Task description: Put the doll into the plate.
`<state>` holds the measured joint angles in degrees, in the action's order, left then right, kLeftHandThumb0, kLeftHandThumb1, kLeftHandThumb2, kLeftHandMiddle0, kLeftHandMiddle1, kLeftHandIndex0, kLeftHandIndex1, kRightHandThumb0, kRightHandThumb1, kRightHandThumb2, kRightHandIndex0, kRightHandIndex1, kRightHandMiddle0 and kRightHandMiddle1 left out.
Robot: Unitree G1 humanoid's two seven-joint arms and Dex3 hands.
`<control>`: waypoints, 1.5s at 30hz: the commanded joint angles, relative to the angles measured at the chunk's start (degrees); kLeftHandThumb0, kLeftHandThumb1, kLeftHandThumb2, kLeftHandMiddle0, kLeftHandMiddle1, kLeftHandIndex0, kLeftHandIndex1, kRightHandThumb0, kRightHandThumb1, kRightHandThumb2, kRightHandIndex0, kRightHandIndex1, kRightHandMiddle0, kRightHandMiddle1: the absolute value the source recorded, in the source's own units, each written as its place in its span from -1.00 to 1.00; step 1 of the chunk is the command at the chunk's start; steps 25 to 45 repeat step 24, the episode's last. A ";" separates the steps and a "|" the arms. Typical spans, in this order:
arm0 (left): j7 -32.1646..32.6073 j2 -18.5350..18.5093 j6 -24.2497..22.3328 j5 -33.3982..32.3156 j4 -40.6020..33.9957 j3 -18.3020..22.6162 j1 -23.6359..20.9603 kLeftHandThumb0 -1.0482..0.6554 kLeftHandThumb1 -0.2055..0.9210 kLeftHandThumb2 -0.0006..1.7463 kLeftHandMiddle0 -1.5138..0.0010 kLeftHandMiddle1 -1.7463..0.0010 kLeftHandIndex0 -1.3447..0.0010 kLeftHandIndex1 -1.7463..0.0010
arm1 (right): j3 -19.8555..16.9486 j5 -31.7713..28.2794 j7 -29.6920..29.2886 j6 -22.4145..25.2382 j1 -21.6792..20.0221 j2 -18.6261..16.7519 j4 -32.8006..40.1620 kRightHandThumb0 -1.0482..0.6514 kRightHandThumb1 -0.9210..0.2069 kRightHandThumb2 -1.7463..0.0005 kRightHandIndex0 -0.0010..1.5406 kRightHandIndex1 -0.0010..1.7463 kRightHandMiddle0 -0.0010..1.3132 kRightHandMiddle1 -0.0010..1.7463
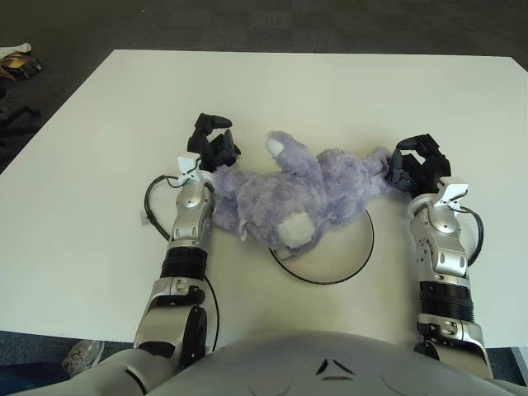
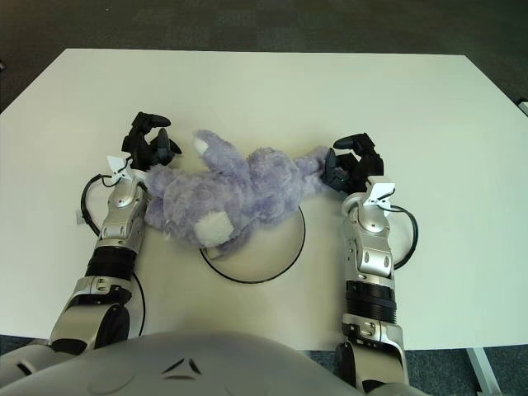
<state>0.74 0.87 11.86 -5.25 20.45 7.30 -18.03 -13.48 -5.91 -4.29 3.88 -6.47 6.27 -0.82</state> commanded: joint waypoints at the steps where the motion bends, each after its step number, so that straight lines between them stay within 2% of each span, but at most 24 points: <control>1: -0.09 -0.41 0.04 0.49 1.59 -0.08 2.77 -0.24 0.44 0.09 -0.02 -1.00 0.42 -1.00 | 0.30 0.19 0.47 1.81 1.91 0.04 -0.84 0.22 -0.01 -0.38 -0.16 0.85 -0.39 0.92; 45: 0.35 -0.15 -0.27 0.52 1.45 0.01 2.85 -0.24 0.43 0.09 -0.02 -1.00 0.41 -1.00 | 0.99 1.46 -0.23 2.27 2.00 -0.07 -0.79 0.22 -0.01 -0.38 -0.17 0.86 -0.39 0.91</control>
